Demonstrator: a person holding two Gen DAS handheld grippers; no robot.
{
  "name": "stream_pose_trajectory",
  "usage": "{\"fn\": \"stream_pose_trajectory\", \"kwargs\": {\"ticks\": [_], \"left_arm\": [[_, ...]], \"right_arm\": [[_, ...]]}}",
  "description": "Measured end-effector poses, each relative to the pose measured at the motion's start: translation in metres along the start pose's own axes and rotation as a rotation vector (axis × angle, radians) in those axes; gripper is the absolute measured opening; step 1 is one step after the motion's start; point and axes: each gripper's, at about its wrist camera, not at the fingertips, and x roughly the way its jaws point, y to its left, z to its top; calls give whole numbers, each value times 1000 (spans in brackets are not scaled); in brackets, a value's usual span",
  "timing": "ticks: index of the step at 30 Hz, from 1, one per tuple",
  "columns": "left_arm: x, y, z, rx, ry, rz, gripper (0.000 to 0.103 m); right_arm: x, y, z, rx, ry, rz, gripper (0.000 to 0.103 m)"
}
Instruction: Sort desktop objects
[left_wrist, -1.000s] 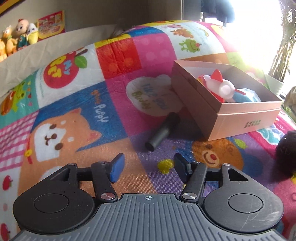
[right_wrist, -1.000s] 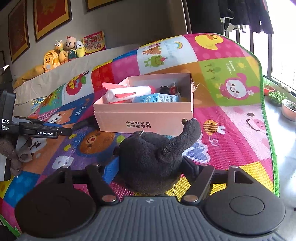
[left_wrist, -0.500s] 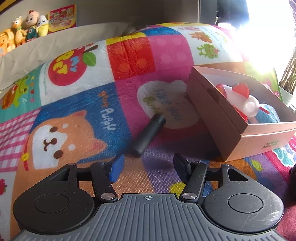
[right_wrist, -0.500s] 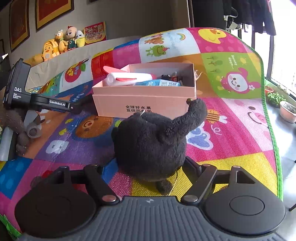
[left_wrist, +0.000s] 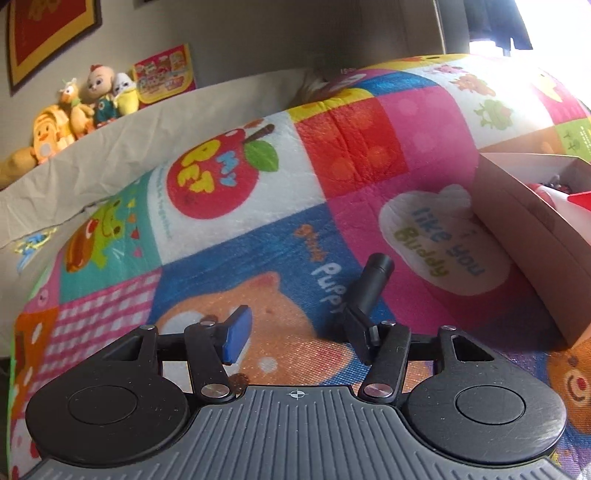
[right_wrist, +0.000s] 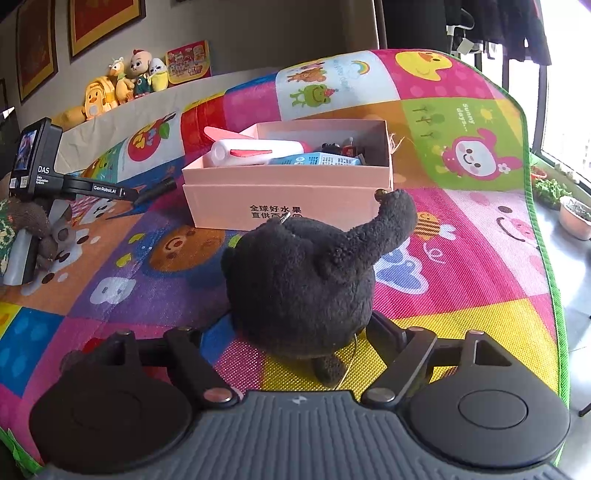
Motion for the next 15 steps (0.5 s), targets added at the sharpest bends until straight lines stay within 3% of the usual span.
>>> {"fn": "stream_pose_trajectory", "kwargs": {"ticks": [2,4,6,9,11,15], "left_arm": [[1,6,0,-72,26,-38,62],[0,6,-2,-146,40,-119,75],[5,-3,-1,-140,20,-150,79],[25,-17,8,-69,31,-104,74],[42,-15,14,-78,52,-96,64],[64,-7,27,-119,59,-87,59]], "right_arm": [[0,0,0,-1,1,-1,81],[1,1,0,-3,3,-2,82],[2,1,0,-6,5,-2,83],[2,3,1,-14,8,-5,84],[2,3,0,-17,6,-6,84],[2,2,0,-10,6,-3,84]]}}
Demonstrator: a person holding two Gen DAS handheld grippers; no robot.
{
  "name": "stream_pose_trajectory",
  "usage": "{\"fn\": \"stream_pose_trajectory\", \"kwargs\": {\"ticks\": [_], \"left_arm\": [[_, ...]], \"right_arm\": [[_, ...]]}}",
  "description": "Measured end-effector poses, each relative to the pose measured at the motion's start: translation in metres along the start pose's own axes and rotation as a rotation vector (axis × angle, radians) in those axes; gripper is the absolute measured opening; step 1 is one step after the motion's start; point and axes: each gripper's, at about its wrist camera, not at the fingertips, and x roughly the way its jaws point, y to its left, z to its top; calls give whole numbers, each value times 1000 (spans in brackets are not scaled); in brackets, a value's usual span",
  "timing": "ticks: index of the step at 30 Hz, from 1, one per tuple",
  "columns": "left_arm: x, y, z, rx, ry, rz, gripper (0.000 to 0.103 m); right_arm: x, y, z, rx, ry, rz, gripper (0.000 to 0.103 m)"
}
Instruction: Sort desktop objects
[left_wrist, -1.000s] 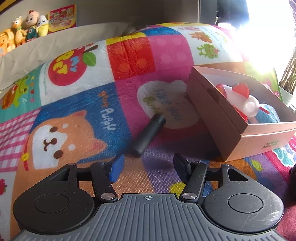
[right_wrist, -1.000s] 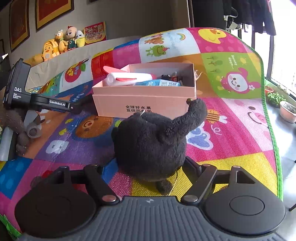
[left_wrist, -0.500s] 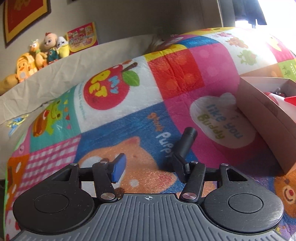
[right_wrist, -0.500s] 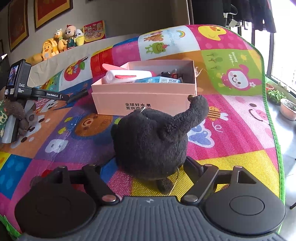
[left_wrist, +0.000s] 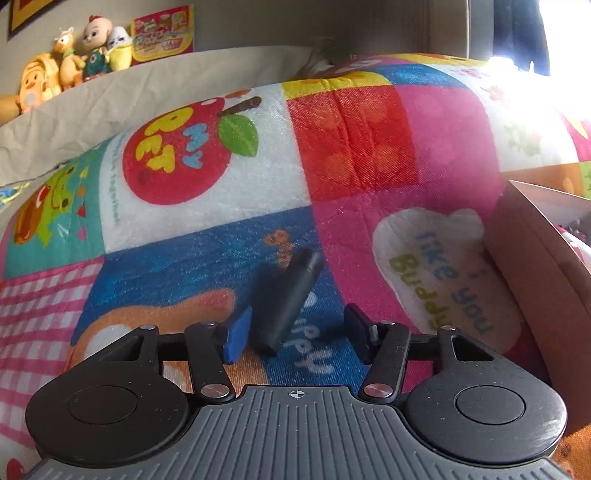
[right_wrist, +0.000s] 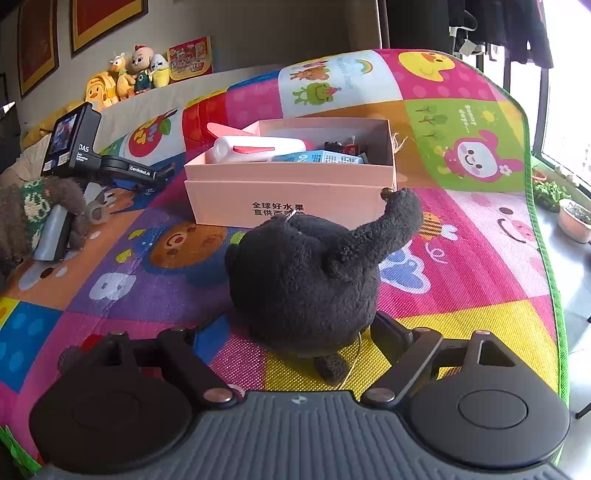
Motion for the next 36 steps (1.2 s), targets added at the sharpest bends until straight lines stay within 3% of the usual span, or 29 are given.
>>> {"fn": "stream_pose_trajectory", "kwargs": {"ticks": [4,8,12,15,18,19,22,24,27,29,30,33,36], "left_arm": [[12,2,11,10,-17,37,59],[25,9,20,-54,-4,24,60],[27,9,21,-125,-16,-9,77],[25,6,20,-133,-28,35,77],[6,16,11,-240,-30,81,81],[-4,18,6,-242,-50,58,82],[-27,14,-10,-90,-81,26,81],[-31,14,-15,-27,-43,-24,75],[-27,17,-16,-18,4,-29,49],[-22,17,-14,-7,1,-9,37],[-20,16,-13,10,1,-10,24],[-15,14,-7,68,-2,7,22],[-9,18,-2,101,-31,83,26]], "right_arm": [[1,1,0,-8,5,-3,84],[2,3,0,-19,11,-11,85],[3,6,1,-34,18,-20,86],[4,7,1,-33,19,-20,87],[4,7,1,-34,17,-19,87],[4,6,1,-33,16,-19,87],[3,5,1,-26,14,-8,88],[4,5,1,-26,16,2,90],[4,8,1,-34,18,15,91],[4,8,1,-33,17,19,91],[4,8,1,-32,17,19,91],[4,7,0,-30,16,21,91],[4,8,0,-33,18,19,91]]}}
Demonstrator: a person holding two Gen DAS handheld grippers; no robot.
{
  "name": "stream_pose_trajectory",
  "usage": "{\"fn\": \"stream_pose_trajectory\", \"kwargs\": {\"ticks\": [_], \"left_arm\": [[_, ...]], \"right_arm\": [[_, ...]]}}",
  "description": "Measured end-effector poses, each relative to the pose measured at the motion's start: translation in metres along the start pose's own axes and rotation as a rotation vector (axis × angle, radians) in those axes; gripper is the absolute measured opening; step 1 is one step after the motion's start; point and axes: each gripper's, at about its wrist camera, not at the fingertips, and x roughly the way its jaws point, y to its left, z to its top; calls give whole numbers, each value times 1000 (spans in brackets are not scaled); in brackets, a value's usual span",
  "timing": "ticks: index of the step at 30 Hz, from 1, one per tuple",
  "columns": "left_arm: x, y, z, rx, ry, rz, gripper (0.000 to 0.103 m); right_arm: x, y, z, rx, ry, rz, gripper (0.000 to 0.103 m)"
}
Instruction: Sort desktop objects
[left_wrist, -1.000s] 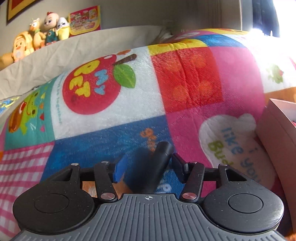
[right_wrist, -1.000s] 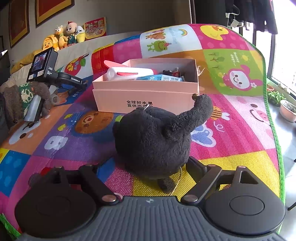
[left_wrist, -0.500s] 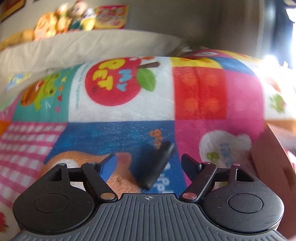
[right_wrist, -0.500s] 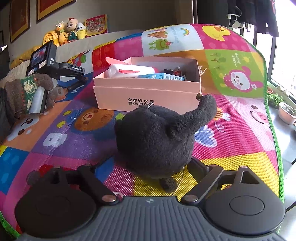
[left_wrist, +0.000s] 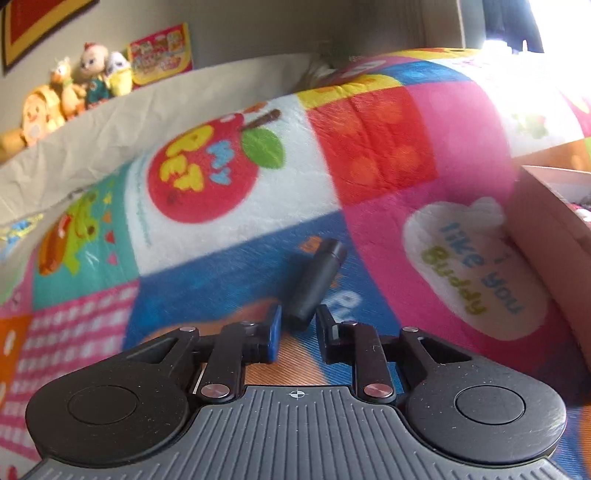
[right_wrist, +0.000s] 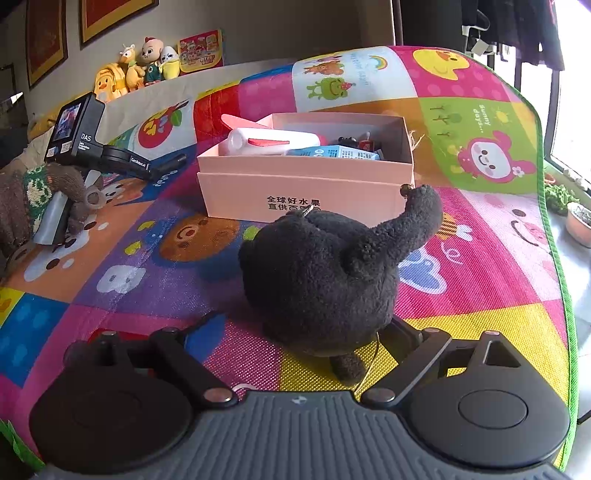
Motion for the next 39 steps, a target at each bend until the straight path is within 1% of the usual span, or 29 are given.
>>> {"fn": "stream_pose_trajectory", "kwargs": {"ticks": [2,3,4,5,6,7,8,9,11,13,14,15,17,18,19,21,23,25,29,31,33,35,37,39], "left_arm": [[5,6,1,-6,-18,50,37],[7,9,2,-18,-23,64,45],[7,11,3,-33,-24,72,49],[6,13,2,-50,-30,66,50],[5,13,2,-59,-44,39,54],[5,12,3,-54,-59,14,59],[6,8,4,-33,-69,10,60],[10,4,7,-10,-70,7,58],[20,0,13,2,-52,-30,57],[30,-4,18,9,-21,-68,42],[33,-8,19,32,-17,-77,39],[33,-13,20,60,-22,-75,32],[30,-22,20,107,-16,-54,27],[26,-26,19,122,-13,-60,23],[21,-28,16,133,-10,-71,23],[5,-30,10,115,-6,-92,23],[-21,-30,-1,77,2,-172,22],[-54,-37,-16,59,9,-258,22],[-124,-64,-57,87,3,-419,22],[-149,-80,-76,96,9,-492,22],[-168,-96,-93,121,13,-533,22],[-182,-110,-107,163,20,-557,22],[-195,-119,-118,203,21,-575,22],[-205,-124,-121,216,15,-594,22]], "right_arm": [[0,0,0,-2,2,-1,91],[0,1,0,-3,2,-1,91],[0,1,0,-4,3,-2,92],[0,1,0,-4,3,-2,92],[0,1,0,-4,3,-2,92],[0,1,0,-4,3,-1,92],[0,1,0,-6,4,-1,92],[0,2,0,-7,5,-2,92],[1,2,0,-10,7,-5,93],[1,3,0,-12,6,-6,93],[1,3,0,-11,6,-5,93],[0,2,1,-11,5,-3,93],[0,0,2,-12,0,2,93],[-1,0,4,-20,-14,-5,93],[-2,-1,6,-35,-33,-22,93],[-3,-2,11,-66,-62,-60,93],[-2,-5,16,-68,-66,-66,93],[-1,-7,21,-58,-62,-52,93],[0,-2,25,-67,-72,-51,93],[2,1,27,-69,-61,-43,93],[4,4,27,-81,-30,-43,89],[5,6,26,-103,-1,-62,77],[-1,4,26,-103,19,-53,74],[-11,-1,26,-79,44,-23,73]]}}
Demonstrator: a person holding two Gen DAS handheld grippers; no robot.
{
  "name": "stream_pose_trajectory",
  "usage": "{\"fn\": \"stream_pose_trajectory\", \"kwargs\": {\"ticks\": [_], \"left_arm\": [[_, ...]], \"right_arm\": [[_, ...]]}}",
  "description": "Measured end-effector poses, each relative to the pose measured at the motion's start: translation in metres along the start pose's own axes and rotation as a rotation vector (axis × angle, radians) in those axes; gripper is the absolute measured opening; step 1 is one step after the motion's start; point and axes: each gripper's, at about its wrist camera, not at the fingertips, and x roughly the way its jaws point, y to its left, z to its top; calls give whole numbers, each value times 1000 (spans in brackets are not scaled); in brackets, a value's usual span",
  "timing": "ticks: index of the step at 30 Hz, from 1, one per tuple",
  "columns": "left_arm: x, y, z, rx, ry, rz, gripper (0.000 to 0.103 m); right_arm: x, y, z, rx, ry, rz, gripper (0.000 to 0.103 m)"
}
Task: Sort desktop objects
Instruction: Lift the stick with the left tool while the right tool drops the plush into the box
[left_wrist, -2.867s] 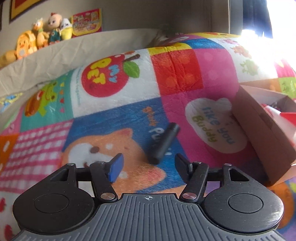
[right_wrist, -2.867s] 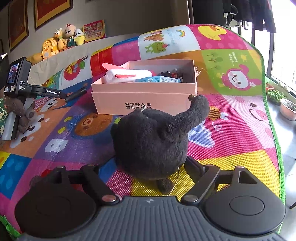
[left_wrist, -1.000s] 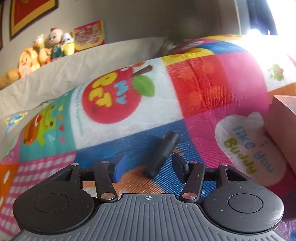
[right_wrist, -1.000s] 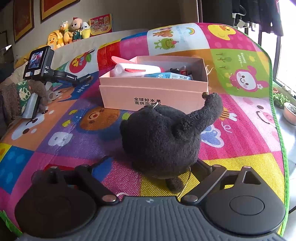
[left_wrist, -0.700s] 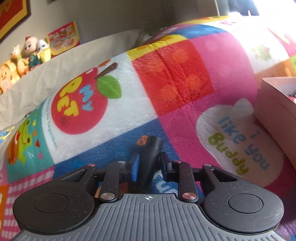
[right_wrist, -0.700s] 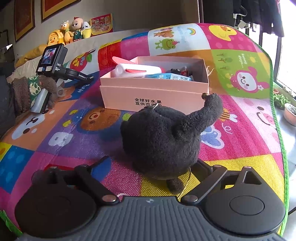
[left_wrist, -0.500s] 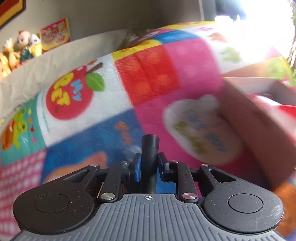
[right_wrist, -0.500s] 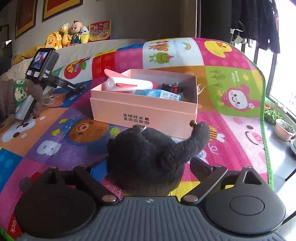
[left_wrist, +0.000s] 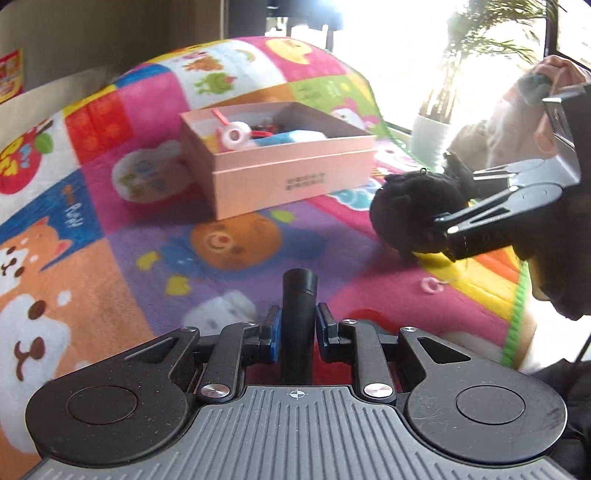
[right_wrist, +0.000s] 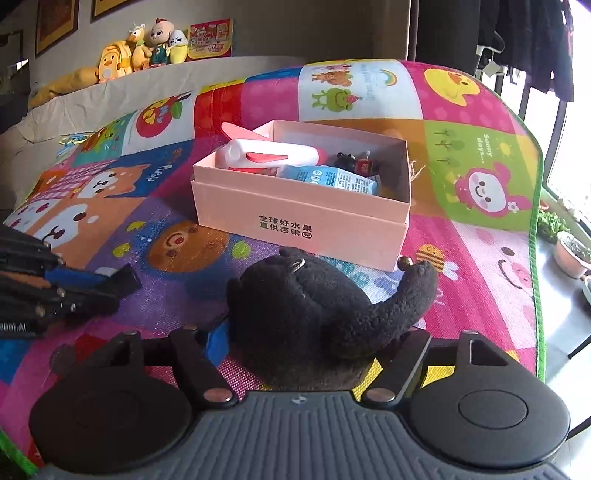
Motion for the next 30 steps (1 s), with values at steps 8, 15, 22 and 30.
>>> {"fn": "stream_pose_trajectory", "kwargs": {"ticks": [8,15,22,30], "left_arm": [[-36,-13,26,50,-125,13,22],[-35,-13,105,99,-324,56,22],[43,17,177,29,-379,79,30],[44,70,134,-101,-297,122,61]], "right_arm": [[-71,-16,5,21,-55,45,73],[-122,-41,75,25,-284,40,73],[-62,-72,177,164,-307,104,73],[39,-88,190,241,-232,68,78]]}}
